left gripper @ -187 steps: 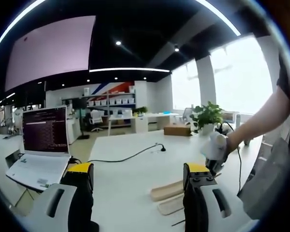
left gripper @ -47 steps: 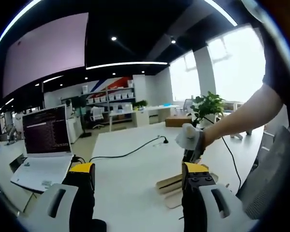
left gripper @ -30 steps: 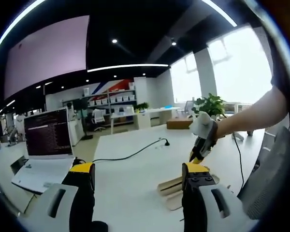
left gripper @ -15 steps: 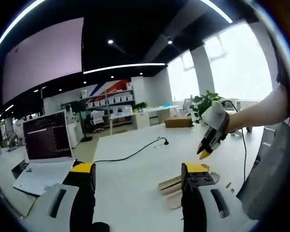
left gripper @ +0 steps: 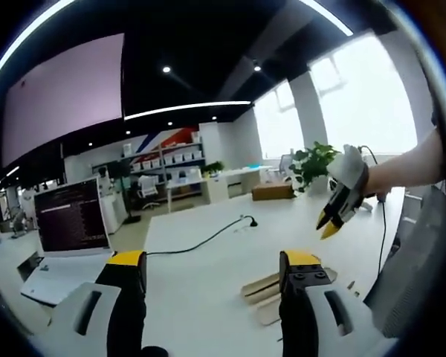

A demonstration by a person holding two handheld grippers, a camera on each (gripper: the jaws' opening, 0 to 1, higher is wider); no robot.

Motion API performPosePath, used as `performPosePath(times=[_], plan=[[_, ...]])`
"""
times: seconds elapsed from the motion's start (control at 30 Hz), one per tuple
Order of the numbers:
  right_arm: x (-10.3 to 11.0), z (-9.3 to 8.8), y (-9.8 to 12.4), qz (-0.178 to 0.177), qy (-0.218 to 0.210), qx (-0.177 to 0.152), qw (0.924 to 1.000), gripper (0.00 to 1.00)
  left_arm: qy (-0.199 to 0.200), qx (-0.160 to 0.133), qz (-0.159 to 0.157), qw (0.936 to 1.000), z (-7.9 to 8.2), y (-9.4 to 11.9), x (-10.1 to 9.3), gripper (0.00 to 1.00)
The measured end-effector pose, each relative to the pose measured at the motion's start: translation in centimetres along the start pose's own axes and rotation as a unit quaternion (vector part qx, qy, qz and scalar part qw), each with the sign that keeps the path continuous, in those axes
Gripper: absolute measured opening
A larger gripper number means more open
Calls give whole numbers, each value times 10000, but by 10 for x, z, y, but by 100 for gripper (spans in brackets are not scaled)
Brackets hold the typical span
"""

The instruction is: Arrange the utensils inside the cutlery case until each visible utensil rests in its matching compartment.

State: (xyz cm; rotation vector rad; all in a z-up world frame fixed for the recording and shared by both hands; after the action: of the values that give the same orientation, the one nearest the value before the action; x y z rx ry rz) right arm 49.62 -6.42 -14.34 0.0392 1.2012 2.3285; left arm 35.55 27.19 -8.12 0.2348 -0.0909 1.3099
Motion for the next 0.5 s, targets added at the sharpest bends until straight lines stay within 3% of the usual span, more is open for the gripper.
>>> performPosePath(times=[0.23, 0.33, 0.5], plan=[[8, -4, 13, -42, -33, -274, 9996, 16, 108, 34, 152, 9998, -2, 2, 5, 73], [11, -5, 13, -74, 186, -457, 9988, 14, -23, 86, 86, 9999, -2, 0, 2, 73], [19, -12, 15, -9, 324, -422, 9986, 19, -246, 87, -7, 9997, 0, -1, -2, 73]])
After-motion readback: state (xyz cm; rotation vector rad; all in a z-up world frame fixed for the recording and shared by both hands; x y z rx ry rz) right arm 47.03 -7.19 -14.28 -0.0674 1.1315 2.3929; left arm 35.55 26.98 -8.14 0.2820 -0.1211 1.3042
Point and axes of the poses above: the point that each gripper's makers call its tool centre point, and the gripper's own axes: y roughly backward along the fingers, x roughly to its left, z roughly out of its top, the point moved 10 cm from there along y, roughly backward along the fingers, and after that the axes turned 1 degree about z, right-handed, at the moved point
